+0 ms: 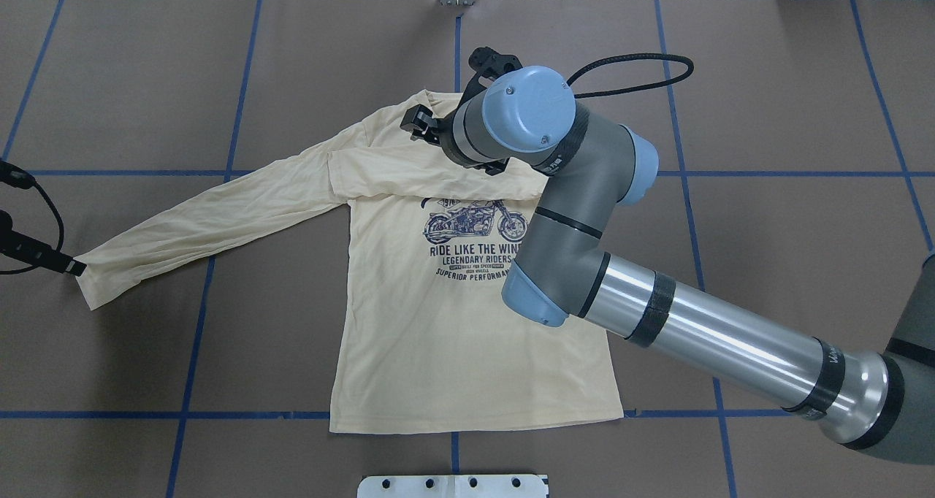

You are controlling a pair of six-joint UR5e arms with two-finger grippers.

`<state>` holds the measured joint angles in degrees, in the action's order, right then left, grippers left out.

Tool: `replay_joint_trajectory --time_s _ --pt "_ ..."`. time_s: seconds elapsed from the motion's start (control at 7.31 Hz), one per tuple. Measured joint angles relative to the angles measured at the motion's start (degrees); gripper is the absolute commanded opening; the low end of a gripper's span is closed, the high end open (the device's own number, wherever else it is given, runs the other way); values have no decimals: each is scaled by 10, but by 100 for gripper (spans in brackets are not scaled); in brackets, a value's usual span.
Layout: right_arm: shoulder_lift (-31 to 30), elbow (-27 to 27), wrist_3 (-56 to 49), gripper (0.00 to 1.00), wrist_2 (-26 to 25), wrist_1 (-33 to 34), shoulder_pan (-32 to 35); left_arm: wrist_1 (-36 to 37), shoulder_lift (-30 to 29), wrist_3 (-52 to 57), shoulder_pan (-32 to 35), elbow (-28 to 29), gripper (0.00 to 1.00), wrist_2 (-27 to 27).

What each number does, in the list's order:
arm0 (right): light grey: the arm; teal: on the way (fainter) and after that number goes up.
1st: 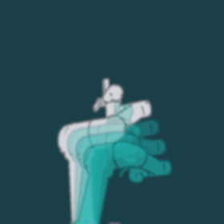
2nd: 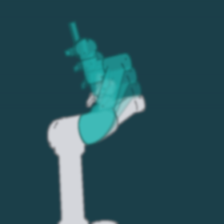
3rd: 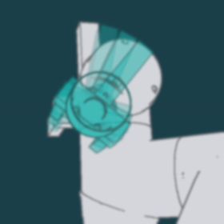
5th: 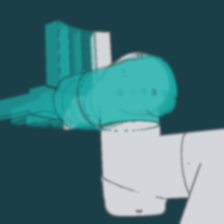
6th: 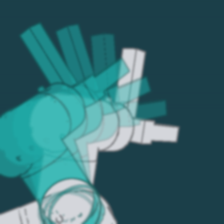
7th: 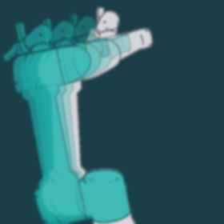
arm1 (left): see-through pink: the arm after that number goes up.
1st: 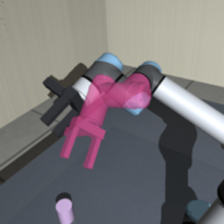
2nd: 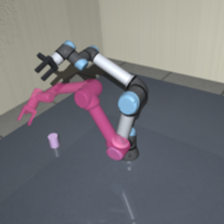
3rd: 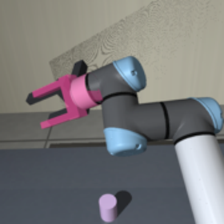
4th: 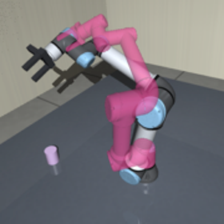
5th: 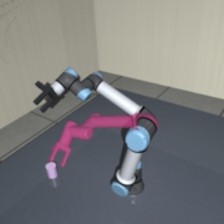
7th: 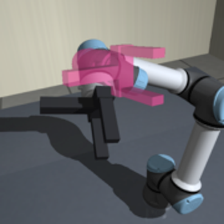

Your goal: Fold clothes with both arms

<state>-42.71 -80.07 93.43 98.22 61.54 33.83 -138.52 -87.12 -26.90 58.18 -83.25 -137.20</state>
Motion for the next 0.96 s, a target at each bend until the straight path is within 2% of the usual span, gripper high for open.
replay_joint_trajectory --time_s 0.14,0.27,0.68,0.96 --pt "0 0 0 96 -1 0 -1 0 0 0 0 1 13 0" --pt "0 0 0 96 -3 0 -3 0 -1 1 0 1 0 0" --pt "-3 -2 0 96 -13 0 -6 0 -3 -1 0 0 0 1" --pt "-38 -44 -4 98 -11 0 -5 0 -1 -24 2 -40 0 -2"
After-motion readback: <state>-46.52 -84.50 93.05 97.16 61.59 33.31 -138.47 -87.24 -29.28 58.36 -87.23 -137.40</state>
